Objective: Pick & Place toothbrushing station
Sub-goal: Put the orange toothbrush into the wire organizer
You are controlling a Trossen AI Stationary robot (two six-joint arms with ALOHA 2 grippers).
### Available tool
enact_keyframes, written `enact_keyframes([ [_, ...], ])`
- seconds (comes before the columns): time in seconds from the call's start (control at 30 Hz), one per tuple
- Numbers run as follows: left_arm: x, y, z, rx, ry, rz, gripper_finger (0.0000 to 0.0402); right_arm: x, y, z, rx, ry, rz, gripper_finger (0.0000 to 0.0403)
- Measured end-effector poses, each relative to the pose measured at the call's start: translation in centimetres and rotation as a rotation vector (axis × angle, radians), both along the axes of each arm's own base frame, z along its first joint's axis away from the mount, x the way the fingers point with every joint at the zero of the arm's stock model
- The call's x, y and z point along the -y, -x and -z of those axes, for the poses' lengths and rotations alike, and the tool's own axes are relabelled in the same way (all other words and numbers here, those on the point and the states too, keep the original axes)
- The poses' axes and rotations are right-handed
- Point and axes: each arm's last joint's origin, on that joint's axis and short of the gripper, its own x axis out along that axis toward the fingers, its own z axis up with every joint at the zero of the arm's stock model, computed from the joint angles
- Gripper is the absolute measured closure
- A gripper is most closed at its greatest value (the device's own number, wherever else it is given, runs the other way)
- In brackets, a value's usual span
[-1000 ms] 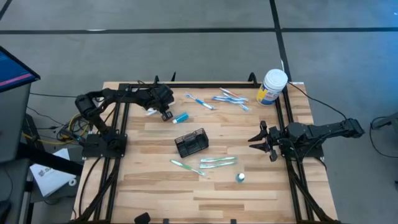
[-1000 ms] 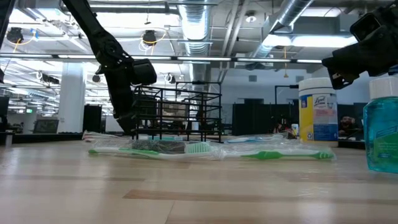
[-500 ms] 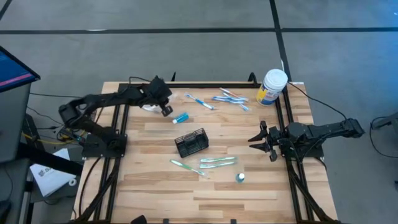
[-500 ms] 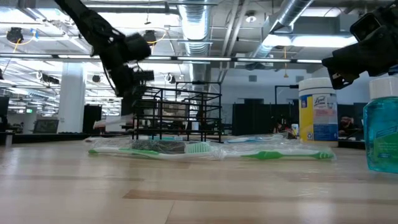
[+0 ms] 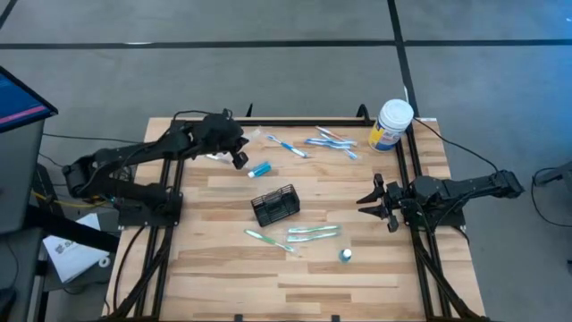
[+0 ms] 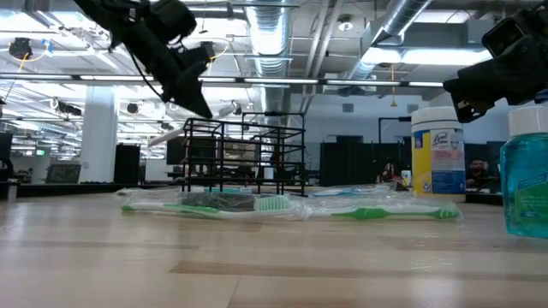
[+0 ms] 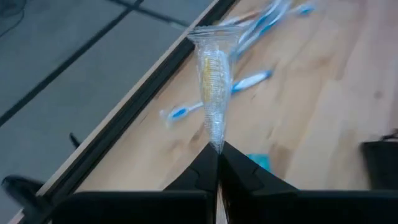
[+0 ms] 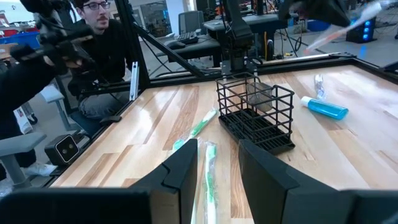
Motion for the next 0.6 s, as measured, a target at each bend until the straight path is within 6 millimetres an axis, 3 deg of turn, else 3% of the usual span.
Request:
enact_keyframes([
  [0.6,4.7,-2.9,-2.8,0.282,-0.067,0.232,0.0401,0.0,0.0,0.0,0.000,-0.010,0.001,0.0294],
])
